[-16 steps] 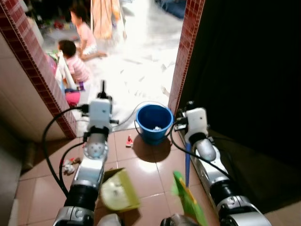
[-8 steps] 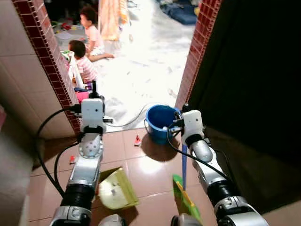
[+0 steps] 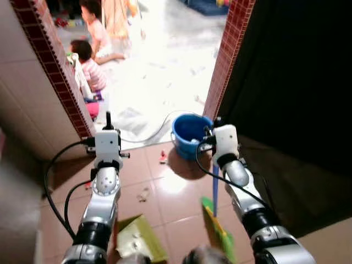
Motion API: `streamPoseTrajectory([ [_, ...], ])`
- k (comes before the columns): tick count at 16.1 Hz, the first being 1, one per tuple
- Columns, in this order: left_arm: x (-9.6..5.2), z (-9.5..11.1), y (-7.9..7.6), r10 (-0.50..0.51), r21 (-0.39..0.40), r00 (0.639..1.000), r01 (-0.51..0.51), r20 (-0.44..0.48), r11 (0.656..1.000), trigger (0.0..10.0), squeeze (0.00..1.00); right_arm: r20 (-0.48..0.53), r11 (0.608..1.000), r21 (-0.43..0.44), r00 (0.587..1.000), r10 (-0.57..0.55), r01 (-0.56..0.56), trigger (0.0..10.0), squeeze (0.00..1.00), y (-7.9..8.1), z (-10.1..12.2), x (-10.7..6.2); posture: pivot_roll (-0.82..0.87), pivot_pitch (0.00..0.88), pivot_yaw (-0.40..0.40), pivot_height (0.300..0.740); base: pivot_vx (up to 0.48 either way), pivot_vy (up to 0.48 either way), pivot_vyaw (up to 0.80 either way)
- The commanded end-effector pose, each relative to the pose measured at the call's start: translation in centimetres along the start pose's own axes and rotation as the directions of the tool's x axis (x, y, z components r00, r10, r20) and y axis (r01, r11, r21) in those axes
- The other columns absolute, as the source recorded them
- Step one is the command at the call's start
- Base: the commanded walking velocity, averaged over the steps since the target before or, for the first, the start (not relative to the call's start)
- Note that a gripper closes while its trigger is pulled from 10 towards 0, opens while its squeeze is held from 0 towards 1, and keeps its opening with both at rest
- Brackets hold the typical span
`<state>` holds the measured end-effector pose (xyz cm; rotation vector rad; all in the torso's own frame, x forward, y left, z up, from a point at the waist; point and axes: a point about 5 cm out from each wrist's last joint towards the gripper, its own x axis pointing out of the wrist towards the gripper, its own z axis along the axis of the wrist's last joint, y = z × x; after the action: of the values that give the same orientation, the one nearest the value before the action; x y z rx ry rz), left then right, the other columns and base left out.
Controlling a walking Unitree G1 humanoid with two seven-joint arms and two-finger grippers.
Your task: Sweep floor
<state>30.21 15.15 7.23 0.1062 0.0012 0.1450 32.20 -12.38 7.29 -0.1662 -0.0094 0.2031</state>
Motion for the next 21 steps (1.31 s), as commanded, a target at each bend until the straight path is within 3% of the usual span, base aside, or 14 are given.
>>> streamPoseTrajectory([
  [1,0.3,0.6,0.0,-0.008,0.003,0.999,0.008,0.037,1.0,10.0,0.0,0.007,1.0,0.015,1.0,-0.003,0.003,10.0,0.0,0.0,0.1,0.0,-0.07,0.0,0.008,0.74,0.0,0.311,0.0],
  [3,0.4,1.0,-0.2,-0.038,0.014,0.997,0.037,0.073,0.999,10.0,0.0,0.028,1.0,0.03,1.0,0.001,-0.002,10.0,0.0,0.1,0.5,0.1,-0.07,0.0,0.008,0.74,0.0,0.0,0.0],
  [14,0.6,0.9,0.4,-0.038,-0.027,0.997,0.04,0.07,0.999,10.0,0.0,0.063,0.999,0.037,0.997,0.034,-0.036,10.0,0.0,0.6,1.0,0.3,-0.07,0.0,0.007,0.74,0.0,0.0,0.22],
  [21,0.6,0.9,0.4,-0.04,-0.029,0.996,0.042,0.078,0.999,10.0,0.0,0.092,0.996,0.047,0.993,0.075,-0.079,10.0,0.0,1.1,1.4,0.4,-0.06,0.0,0.004,0.74,0.364,0.0,0.0],
])
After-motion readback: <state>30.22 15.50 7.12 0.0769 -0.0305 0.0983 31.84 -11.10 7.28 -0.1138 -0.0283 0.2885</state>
